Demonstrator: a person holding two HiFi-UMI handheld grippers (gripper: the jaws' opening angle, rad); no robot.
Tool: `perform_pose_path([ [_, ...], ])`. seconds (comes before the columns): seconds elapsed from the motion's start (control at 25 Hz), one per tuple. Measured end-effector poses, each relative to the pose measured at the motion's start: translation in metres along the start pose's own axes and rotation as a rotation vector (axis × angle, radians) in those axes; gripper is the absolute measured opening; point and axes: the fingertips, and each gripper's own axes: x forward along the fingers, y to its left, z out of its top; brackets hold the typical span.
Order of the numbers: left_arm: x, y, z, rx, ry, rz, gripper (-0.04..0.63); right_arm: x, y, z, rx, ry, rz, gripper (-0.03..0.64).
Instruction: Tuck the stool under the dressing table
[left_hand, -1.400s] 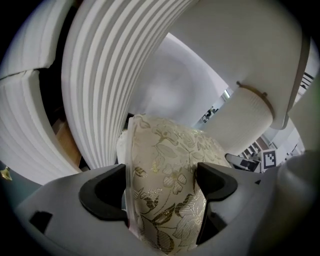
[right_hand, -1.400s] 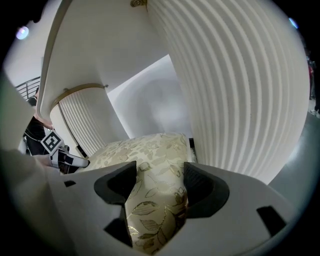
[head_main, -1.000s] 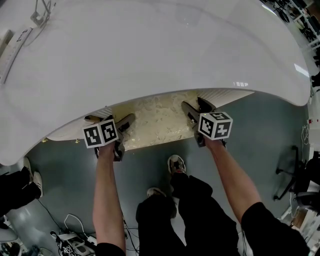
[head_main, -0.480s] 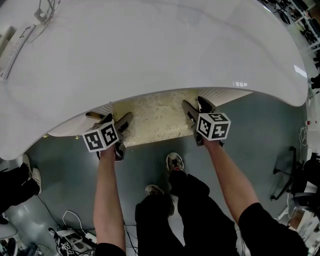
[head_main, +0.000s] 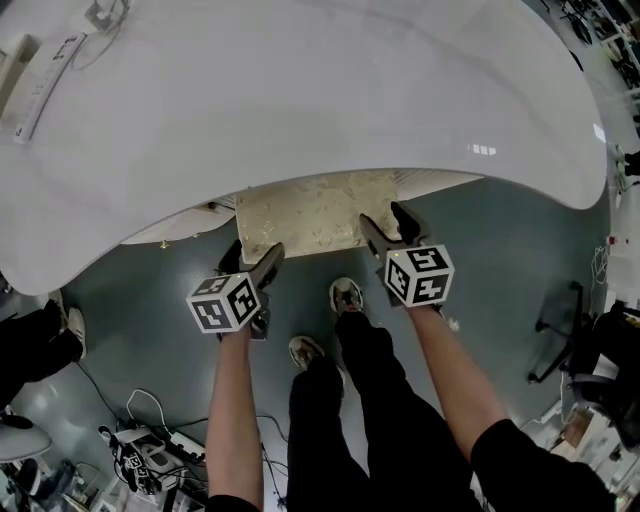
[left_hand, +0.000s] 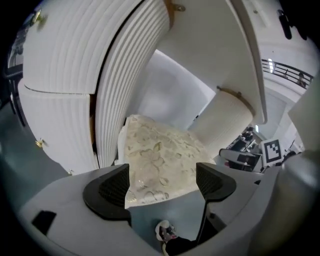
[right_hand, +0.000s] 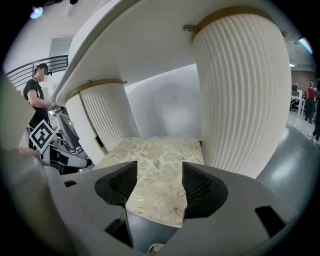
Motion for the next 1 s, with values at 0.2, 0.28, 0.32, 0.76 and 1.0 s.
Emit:
perform_pose_path([
  [0.2, -0.032, -0.038, 0.0, 0.086, -0.002, 0.022, 0.341, -0.021, 0.046, 0.009, 0.019, 0.003, 0.037, 0.05],
  [0.28, -0.046, -0.046, 0.003, 0.099, -0.016, 0.043, 0.261, -0.026, 0.065, 0.011, 0.022, 0.016, 0.064, 0.028],
  [0.32, -0.053, -0.048, 0.007, 0.105, -0.031, 0.059, 0.212, -0.029, 0.074, 0.012, 0.021, 0.02, 0.079, 0.021],
  [0.76, -0.148, -0.096, 0.04, 0.117, -0.129, 0.15, 0.006, -0.092, 0.177, 0.075, 0.008, 0.011, 0.267, 0.006],
  [1.0, -0.186, -0.127, 0.075, 0.144, -0.197, 0.162, 0.005, -0.133, 0.223, 0.107, -0.052, -0.014, 0.318, 0.006],
])
